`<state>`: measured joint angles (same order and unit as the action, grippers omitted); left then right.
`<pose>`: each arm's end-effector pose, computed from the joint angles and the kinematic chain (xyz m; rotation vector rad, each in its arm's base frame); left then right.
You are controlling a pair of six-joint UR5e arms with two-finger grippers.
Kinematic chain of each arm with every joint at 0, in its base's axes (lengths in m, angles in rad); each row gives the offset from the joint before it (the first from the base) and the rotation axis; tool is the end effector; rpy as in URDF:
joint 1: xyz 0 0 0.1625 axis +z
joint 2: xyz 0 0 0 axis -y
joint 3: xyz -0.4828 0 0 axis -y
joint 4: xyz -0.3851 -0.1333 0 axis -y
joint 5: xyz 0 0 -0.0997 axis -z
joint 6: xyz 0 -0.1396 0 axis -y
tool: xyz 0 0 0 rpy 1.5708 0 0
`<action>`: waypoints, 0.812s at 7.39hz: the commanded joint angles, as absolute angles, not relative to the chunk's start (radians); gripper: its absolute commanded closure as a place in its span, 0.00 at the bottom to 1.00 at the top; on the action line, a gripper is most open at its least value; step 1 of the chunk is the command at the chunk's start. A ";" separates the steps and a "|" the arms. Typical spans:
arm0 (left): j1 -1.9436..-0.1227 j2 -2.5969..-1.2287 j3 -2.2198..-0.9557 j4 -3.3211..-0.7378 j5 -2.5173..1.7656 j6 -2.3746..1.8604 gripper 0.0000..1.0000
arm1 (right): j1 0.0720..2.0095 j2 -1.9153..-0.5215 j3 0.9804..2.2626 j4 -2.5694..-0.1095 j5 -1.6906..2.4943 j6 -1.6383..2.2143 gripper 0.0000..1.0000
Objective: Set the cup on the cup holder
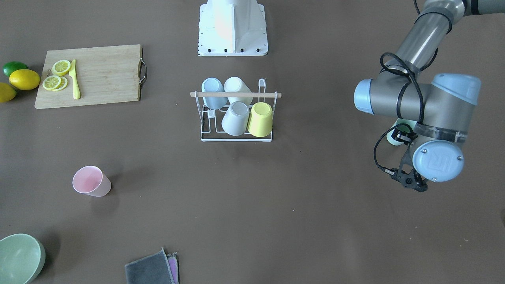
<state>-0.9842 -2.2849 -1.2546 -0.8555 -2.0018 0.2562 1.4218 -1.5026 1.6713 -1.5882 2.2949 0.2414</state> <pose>0.3396 -0.6464 0.5297 -0.3878 0.3793 0.7543 -0.0378 -0.5271 0.6679 0.0017 -0.7370 0.0334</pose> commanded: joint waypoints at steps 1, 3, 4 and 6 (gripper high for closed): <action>-0.951 -2.322 -1.184 -0.848 -1.997 0.261 0.02 | 1.338 -1.351 1.658 -1.681 2.292 0.284 0.00; -0.896 -2.333 -1.163 -0.821 -1.929 0.261 0.02 | 1.310 -1.258 1.621 -1.690 2.298 0.301 0.00; -0.879 -2.333 -1.157 -0.821 -1.912 0.261 0.02 | 1.299 -1.217 1.600 -1.689 2.298 0.313 0.00; -0.864 -2.329 -1.141 -0.822 -1.847 0.341 0.02 | 1.240 -1.120 1.528 -1.680 2.298 0.314 0.00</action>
<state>-0.8772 -2.3315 -1.1524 -0.8212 -1.8890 0.2818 1.2744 -1.1847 1.5761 -1.6840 2.2971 0.3110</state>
